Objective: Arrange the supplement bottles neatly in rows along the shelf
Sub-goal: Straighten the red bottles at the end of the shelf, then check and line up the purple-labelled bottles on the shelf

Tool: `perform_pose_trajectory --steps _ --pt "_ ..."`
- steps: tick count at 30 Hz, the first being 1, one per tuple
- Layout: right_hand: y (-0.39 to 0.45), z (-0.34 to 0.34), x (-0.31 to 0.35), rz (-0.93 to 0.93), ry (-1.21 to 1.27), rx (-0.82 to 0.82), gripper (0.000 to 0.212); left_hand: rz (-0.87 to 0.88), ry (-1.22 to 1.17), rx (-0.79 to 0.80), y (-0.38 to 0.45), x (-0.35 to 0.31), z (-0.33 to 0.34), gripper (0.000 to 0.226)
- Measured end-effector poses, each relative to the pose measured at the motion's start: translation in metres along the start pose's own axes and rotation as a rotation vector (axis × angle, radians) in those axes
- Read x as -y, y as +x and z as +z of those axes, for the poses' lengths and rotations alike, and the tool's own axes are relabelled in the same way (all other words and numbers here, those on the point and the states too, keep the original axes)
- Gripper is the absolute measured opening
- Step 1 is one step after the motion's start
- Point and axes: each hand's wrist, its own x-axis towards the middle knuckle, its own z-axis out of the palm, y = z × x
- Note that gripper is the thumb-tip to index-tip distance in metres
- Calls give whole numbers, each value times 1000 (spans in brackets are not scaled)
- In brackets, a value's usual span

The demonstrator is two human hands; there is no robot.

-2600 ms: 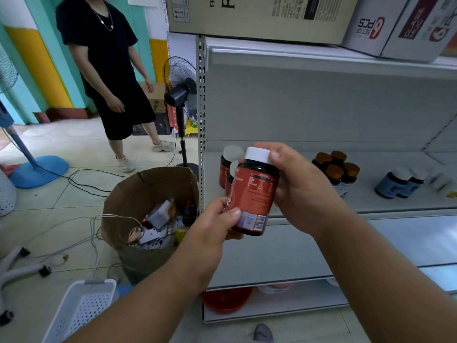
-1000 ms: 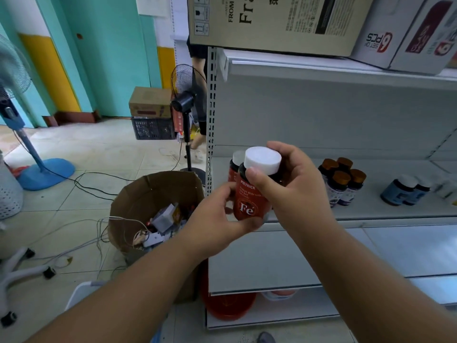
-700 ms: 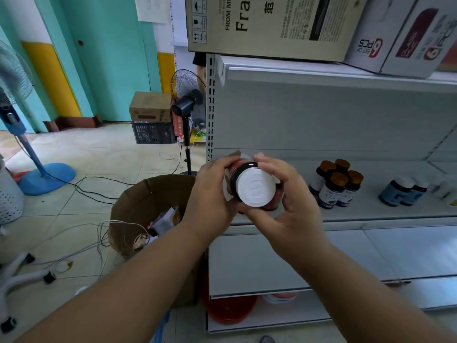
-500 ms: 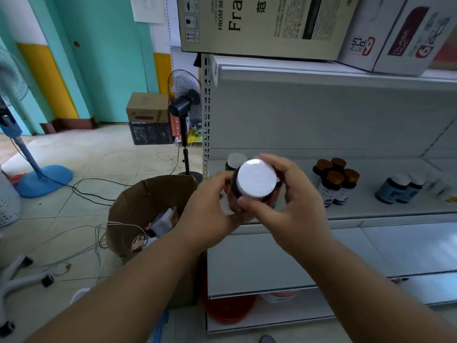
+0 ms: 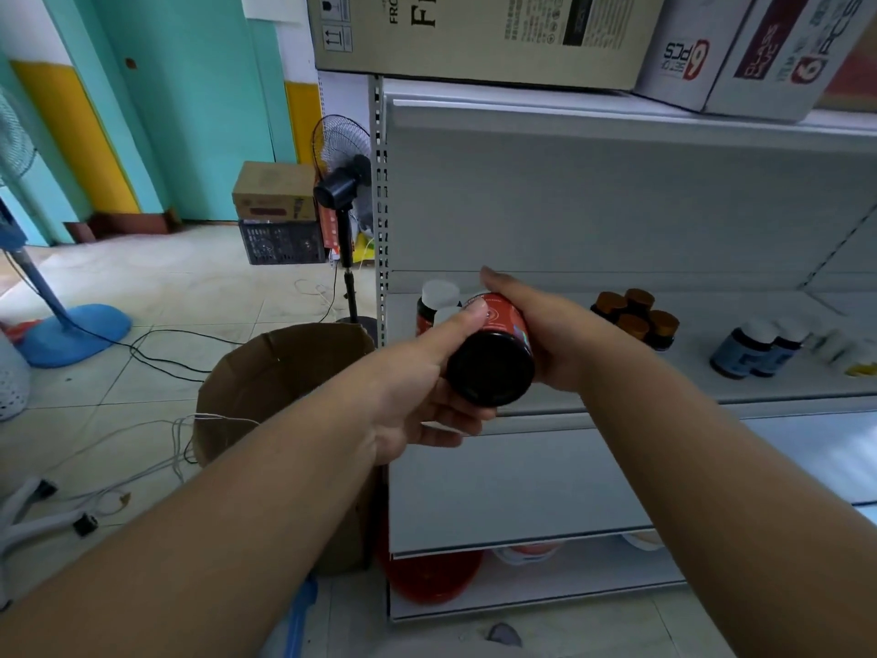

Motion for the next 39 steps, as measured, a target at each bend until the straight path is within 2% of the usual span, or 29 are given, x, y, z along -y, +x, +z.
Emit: perform_pose_trajectory --steps 3,5,7,8,10,11,14,17,19,25,33,36,39 --pt "6 -9 7 -95 21 37 53 62 73 -46 8 -1 1 79" --pt "10 -16 13 -256 16 -49 39 144 203 -130 15 1 1 77" --pt "17 -24 21 -441 -15 -180 25 278 387 -278 24 7 -3 57" --pt "21 -27 24 -506 -48 -247 25 340 522 -380 30 13 -8 53" --pt "33 -32 30 -589 -171 -394 35 392 852 -544 49 30 -19 68" --pt "39 -34 32 -624 -244 -466 37 353 1017 -567 61 41 -24 79" --pt "58 -38 37 -714 -428 -571 38 185 1278 -476 94 73 -31 103" --pt "79 -41 35 -772 -589 -589 43 150 1335 -425 117 96 -32 117" --pt "93 -42 29 -742 -704 -562 48 124 1369 -409 125 105 -31 124" --pt "125 -39 3 -529 -867 -363 50 85 1411 -396 131 115 -28 125" --pt "132 -40 -9 -409 -929 -254 54 70 1382 -365 132 114 -31 127" --pt "116 -42 -10 -439 -901 -306 52 75 1397 -356 133 113 -32 128" --pt "84 -45 -16 -516 -863 -384 43 67 1412 -355 127 110 -33 120"
